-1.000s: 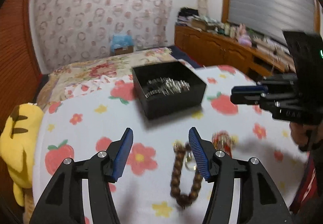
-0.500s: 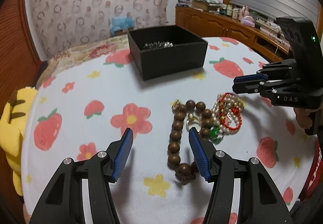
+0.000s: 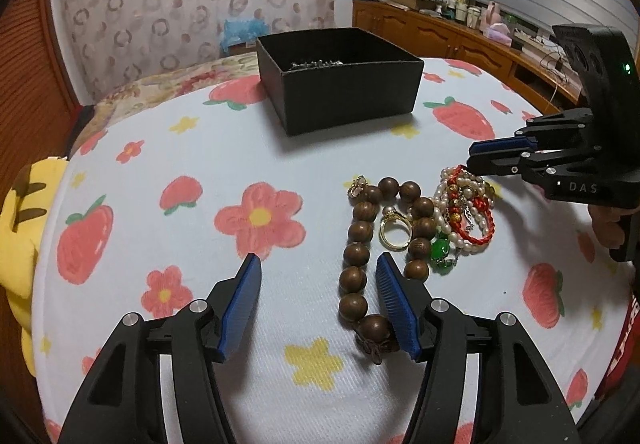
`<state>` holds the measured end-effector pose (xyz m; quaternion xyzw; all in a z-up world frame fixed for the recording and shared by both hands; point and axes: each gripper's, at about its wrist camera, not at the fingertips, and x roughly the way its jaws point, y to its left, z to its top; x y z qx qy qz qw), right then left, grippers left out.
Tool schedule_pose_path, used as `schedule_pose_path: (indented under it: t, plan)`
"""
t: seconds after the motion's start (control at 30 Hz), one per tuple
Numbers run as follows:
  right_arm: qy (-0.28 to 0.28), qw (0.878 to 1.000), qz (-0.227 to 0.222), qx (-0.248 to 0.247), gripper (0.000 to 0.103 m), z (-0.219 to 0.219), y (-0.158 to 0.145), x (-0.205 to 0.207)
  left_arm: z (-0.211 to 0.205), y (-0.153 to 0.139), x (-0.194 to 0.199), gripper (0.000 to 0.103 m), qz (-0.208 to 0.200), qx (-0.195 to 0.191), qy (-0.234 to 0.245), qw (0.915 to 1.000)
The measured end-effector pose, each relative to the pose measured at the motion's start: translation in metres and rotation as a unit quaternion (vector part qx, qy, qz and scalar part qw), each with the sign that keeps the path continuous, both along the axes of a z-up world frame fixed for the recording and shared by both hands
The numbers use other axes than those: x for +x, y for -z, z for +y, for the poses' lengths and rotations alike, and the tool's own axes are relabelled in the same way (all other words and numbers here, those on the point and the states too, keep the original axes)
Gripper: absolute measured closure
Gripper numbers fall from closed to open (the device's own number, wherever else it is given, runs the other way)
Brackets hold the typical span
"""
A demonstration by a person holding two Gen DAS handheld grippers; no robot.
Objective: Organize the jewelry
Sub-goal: 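Grasp the red string bracelet with the right gripper while the left reaches the brown bead bracelet, then carry the red bracelet into the box with the right gripper while the left grasps the bead bracelet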
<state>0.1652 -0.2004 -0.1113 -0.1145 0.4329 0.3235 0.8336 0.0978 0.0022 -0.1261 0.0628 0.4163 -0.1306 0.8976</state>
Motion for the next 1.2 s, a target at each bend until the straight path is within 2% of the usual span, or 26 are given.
schedule_pose_path:
  t: [0.1,0.27,0.5,0.53,0.6,0.77,1.03,1.2]
  plan:
    - [-0.006,1.0,0.002,-0.003,0.084,0.001,0.001,0.0,-0.001,0.0,0.001,0.037,0.001,0.005,-0.001,1.0]
    - [-0.015,1.0,-0.002,-0.024,0.083,0.009,0.0,-0.002,0.001,0.001,0.002,0.033,0.003,0.003,-0.003,1.0]
    - [-0.021,0.999,-0.008,-0.038,0.086,0.018,-0.001,-0.005,0.002,0.001,0.002,0.032,0.004,0.001,-0.004,1.0]
    - [-0.02,0.999,-0.007,-0.035,0.087,0.017,-0.001,-0.004,0.003,0.001,0.002,0.032,0.003,0.002,-0.004,1.0]
    - [-0.016,0.999,-0.009,-0.036,0.099,0.017,0.0,-0.002,0.002,0.001,0.002,0.032,0.003,0.001,-0.004,1.0]
    - [-0.011,0.999,-0.021,-0.032,0.1,0.015,-0.001,-0.007,0.001,0.001,0.002,0.032,0.003,0.002,-0.004,1.0]
    - [0.01,0.997,-0.076,0.02,0.1,-0.001,-0.044,-0.024,0.003,0.001,0.003,0.032,0.003,0.002,-0.004,1.0]
    - [0.017,0.995,-0.094,0.039,0.1,-0.012,-0.067,-0.03,0.002,0.001,0.002,0.032,0.003,0.002,-0.004,1.0]
